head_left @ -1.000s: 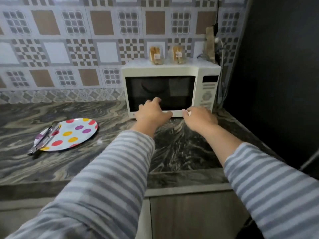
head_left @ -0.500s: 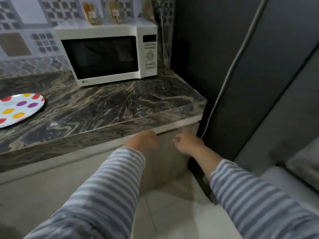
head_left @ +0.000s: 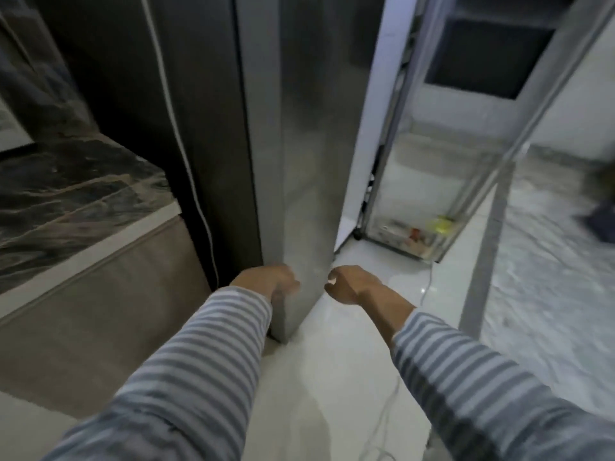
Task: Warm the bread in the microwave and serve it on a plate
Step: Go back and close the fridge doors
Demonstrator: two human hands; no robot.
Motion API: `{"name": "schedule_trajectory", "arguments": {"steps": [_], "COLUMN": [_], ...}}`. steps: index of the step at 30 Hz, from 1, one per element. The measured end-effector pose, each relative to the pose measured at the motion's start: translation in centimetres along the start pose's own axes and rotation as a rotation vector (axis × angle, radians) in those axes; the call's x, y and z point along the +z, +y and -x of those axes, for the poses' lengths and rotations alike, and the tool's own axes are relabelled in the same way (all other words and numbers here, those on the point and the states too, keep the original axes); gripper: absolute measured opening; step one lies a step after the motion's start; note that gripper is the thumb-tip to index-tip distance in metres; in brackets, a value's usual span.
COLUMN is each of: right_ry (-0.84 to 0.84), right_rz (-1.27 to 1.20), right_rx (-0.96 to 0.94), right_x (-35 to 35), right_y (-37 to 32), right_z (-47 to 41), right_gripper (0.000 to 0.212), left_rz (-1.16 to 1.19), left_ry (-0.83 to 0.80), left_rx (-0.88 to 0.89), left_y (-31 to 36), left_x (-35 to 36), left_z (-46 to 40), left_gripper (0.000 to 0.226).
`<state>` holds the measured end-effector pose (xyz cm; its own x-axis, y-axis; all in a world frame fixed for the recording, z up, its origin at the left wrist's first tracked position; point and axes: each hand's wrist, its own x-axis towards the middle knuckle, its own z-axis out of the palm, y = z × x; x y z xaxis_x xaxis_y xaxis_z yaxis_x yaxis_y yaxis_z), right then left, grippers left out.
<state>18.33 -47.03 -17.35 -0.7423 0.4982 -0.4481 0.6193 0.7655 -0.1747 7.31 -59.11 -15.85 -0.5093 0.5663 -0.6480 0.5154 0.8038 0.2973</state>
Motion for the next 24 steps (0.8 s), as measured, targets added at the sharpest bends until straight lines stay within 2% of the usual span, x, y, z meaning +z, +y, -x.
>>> {"name": "schedule_trajectory", "arguments": {"steps": [6, 10, 18, 24], "right_ry": [0.052, 0.079, 0.214, 0.307], "right_rz": [-0.072, -0.126, -0.227, -0.297], "right_rx": [0.206, 0.298, 0.457, 0.561], "right_x": [-3.3, -5.9, -12.5, -18.0], "right_y": [13.9, 20.1, 28.2, 33.3], "right_z": [-0.6, -2.2, -9.2, -12.5], "right_gripper": [0.048, 0.046, 0.041, 0.038], "left_rz": [-0.166, -0.25, -0.406, -0.289], "left_ry": [-0.029, -0.019, 0.027, 0.124], "left_rx": [0.242, 0.307, 0.51, 0.642], "left_y": [14.0, 21.0, 32.4, 41.1], "left_x": [0.8, -0.3, -6.1, -11.0], "left_z": [-4.5, -8.2, -18.7, -24.4], "left_gripper": [0.045, 0.051, 0.037, 0.022]}}
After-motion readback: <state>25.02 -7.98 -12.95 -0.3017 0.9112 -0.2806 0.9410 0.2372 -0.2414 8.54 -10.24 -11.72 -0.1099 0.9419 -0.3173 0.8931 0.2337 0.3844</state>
